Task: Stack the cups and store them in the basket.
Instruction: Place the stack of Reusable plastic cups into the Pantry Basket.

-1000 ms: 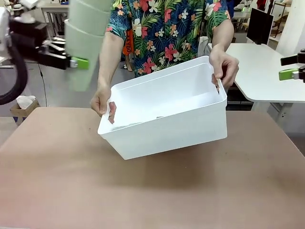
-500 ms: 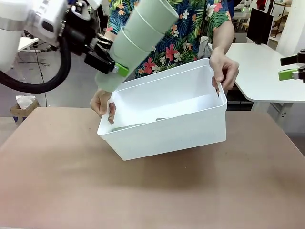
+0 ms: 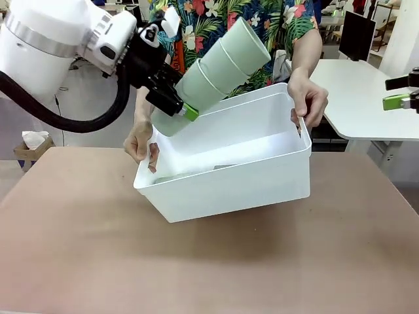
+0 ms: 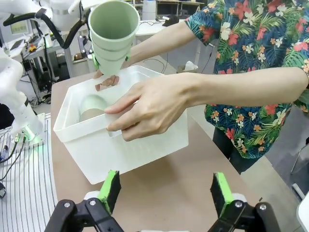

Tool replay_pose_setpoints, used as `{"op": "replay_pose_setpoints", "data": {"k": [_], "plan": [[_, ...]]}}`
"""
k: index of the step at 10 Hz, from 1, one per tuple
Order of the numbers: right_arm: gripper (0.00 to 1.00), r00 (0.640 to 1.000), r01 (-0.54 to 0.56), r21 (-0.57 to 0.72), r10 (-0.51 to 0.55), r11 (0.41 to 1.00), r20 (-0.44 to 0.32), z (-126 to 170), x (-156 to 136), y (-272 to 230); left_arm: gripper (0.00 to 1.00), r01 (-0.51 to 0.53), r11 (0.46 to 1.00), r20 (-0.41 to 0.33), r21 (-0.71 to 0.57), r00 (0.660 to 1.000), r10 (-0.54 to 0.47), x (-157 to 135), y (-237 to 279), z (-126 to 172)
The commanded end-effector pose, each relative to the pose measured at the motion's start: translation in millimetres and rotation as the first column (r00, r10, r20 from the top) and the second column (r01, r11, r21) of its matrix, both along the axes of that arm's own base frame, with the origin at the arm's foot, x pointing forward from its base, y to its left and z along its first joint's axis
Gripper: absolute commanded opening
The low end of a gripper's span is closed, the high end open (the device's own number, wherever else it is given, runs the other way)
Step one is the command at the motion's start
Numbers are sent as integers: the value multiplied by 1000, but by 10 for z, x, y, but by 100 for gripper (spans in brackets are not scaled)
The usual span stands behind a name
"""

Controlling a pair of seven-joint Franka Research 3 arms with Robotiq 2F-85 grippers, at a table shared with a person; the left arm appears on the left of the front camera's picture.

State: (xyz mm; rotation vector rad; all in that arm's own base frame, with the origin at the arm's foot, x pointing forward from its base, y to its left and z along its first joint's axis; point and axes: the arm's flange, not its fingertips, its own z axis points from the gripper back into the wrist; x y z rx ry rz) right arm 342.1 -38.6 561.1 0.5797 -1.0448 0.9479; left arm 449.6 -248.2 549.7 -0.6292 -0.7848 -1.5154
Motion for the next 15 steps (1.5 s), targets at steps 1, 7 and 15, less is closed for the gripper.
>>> {"op": "replay_pose_setpoints", "data": {"k": [1,7,15], "plan": [[100,1000,-7,16,6,1000,23,-3,17,-1,86,-20,999,-3,42,1000,21,43,-157,21],[100,1000,-7,16,6,1000,23,-3,17,-1,86,-119,981,35,151,993,115,116,-380,-449],[100,1000,-7,16,6,1000,23,-3,17,-1,86,-166,935,67,315,986,152,269,-660,-966]]}}
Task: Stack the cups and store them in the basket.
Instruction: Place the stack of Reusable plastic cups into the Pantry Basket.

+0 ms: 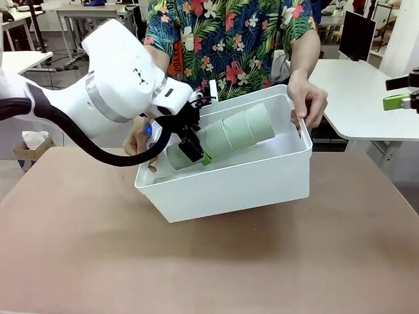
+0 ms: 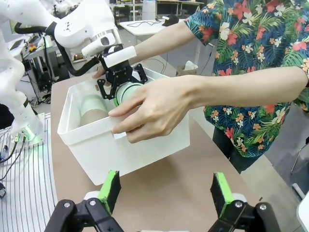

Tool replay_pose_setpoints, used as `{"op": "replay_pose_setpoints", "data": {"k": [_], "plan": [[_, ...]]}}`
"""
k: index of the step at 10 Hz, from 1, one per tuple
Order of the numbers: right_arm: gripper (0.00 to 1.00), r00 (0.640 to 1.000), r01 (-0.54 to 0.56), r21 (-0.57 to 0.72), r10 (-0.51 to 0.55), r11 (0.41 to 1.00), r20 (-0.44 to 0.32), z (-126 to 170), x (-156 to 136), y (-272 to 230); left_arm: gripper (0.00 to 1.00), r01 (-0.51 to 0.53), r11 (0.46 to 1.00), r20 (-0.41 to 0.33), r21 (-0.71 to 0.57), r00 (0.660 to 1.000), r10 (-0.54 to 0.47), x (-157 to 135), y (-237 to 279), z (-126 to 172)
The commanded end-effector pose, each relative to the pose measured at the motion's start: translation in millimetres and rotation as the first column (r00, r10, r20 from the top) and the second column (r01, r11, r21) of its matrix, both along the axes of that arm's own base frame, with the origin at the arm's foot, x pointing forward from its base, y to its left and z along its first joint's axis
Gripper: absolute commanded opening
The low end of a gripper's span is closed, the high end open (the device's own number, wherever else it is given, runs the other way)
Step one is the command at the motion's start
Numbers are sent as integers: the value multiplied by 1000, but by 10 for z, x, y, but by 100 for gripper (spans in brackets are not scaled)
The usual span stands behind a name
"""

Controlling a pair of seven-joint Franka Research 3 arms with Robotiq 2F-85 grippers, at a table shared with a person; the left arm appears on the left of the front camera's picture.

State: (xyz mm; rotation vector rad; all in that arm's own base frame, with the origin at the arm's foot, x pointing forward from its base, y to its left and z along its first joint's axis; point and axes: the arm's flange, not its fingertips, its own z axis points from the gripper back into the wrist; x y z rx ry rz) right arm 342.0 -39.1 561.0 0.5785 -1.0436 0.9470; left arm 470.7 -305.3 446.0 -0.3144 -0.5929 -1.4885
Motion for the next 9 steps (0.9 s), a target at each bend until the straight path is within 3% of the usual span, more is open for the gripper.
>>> {"op": "replay_pose_setpoints", "data": {"k": [1,5,6,9], "plan": [[100,1000,-8,17,7,1000,24,-2,18,3,86,-38,999,14,38,999,38,88,-116,20],[100,1000,-8,17,7,1000,24,-2,18,3,86,-57,997,27,58,998,56,130,-219,-13],[100,1000,-8,17,7,1000,24,-2,18,3,98,-61,997,16,53,998,60,141,-226,-15],[100,1000,-8,17,7,1000,24,-2,18,3,100,-42,998,6,39,999,42,153,-217,34]]}}
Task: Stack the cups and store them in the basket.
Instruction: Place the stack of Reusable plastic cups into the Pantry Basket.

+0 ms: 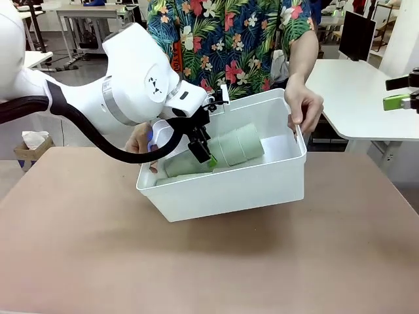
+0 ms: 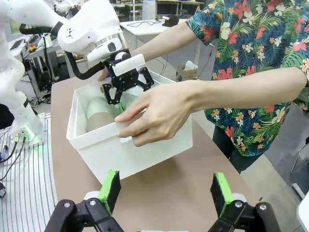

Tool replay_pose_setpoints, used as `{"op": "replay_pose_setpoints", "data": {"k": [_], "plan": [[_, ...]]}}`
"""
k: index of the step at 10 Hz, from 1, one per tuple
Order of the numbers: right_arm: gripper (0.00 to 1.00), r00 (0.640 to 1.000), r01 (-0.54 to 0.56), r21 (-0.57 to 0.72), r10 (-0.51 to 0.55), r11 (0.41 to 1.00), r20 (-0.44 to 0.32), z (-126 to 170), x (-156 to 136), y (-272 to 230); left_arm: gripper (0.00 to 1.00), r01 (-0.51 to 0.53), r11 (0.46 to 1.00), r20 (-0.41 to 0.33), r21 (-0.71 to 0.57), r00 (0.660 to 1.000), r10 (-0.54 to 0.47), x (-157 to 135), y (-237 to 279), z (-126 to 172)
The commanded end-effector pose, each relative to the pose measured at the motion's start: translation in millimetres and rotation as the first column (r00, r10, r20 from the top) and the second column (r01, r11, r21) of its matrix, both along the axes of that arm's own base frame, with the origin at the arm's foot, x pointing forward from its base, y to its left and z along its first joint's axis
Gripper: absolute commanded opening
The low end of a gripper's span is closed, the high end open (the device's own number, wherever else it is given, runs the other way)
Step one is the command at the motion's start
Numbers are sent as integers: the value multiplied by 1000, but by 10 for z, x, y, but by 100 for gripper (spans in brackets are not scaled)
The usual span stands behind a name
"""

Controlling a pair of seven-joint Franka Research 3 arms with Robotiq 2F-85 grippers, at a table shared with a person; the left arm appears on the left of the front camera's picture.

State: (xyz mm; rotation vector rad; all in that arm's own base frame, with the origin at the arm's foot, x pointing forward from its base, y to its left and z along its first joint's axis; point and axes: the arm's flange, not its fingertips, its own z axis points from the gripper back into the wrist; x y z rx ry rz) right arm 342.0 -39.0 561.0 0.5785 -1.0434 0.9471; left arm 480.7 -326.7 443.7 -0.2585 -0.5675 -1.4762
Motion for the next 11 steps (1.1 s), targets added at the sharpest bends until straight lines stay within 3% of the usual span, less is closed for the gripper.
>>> {"op": "replay_pose_setpoints", "data": {"k": [1,3,7,9,11], "plan": [[100,1000,-8,17,7,1000,24,-2,18,3,100,-14,1000,-15,-17,1000,14,41,25,107],[100,1000,-8,17,7,1000,24,-2,18,3,100,-9,999,-23,-37,1000,9,3,151,290],[100,1000,-8,17,7,1000,24,-2,18,3,100,49,985,-66,-168,996,-61,-189,701,1010],[100,1000,-8,17,7,1000,24,-2,18,3,100,69,958,-108,-279,989,-103,-312,1142,1385],[100,1000,-8,17,7,1000,24,-2,18,3,100,77,924,-90,-374,989,-119,-414,1787,1765]]}}
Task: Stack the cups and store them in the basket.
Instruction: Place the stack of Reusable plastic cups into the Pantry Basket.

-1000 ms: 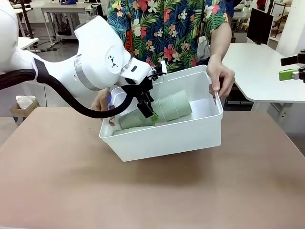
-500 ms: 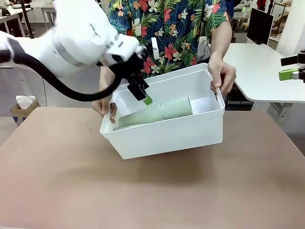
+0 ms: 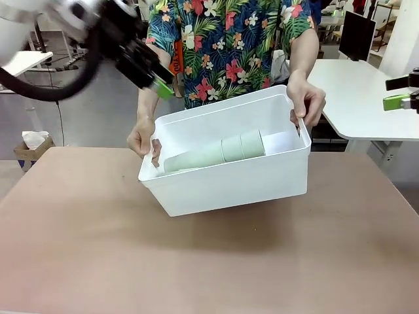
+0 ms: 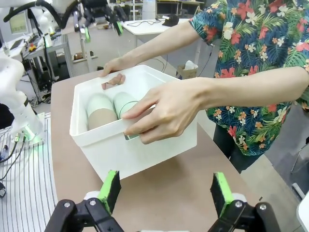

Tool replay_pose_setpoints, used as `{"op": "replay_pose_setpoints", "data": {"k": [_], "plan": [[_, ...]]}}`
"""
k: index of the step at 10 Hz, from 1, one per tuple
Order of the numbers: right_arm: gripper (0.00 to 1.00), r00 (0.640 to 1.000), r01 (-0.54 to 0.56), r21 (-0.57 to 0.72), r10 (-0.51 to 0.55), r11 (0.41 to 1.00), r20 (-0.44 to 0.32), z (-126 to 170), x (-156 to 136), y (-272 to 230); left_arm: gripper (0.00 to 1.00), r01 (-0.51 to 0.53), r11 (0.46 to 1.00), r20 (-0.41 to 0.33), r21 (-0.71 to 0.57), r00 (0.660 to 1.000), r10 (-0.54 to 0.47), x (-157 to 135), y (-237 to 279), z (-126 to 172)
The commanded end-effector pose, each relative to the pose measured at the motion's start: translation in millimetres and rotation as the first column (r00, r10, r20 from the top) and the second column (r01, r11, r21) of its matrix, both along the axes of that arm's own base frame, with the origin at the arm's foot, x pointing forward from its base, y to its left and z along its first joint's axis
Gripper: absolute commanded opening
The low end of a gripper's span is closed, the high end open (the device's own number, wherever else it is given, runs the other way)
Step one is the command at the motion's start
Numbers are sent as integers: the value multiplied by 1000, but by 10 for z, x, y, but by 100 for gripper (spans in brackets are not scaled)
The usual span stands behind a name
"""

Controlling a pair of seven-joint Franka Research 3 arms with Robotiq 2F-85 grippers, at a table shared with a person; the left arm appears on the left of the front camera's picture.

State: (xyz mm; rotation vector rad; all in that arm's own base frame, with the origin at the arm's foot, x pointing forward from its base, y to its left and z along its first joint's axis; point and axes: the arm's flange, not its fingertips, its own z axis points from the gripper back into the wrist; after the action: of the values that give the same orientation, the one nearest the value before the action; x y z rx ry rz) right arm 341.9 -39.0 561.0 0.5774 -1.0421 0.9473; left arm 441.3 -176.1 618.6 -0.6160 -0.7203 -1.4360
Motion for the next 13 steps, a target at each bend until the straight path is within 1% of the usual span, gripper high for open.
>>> {"op": "replay_pose_setpoints", "data": {"k": [1,2,4,6,7,8,9,13], "plan": [[100,1000,-8,19,8,1000,25,-2,19,2,100,21,997,0,-72,1000,-21,-58,642,140],[100,1000,-8,19,8,1000,25,-2,19,2,100,9,996,-1,-89,1000,-9,-54,1058,237],[100,1000,-8,19,8,1000,25,-2,19,2,100,-17,992,3,-129,1000,17,-80,1683,352],[100,1000,-8,19,8,1000,25,-2,19,2,100,-24,985,5,-172,1000,25,-122,2142,339],[100,1000,-8,19,8,1000,25,-2,19,2,100,-32,982,9,-184,999,34,-137,2247,285],[100,1000,-8,19,8,1000,25,-2,19,2,100,-31,974,13,-227,999,35,-171,2271,249],[100,1000,-8,19,8,1000,25,-2,19,2,100,-57,987,-5,-148,998,57,-182,2263,294],[100,1000,-8,19,8,1000,25,-2,19,2,100,-57,987,-5,-148,998,57,-182,2263,294]]}}
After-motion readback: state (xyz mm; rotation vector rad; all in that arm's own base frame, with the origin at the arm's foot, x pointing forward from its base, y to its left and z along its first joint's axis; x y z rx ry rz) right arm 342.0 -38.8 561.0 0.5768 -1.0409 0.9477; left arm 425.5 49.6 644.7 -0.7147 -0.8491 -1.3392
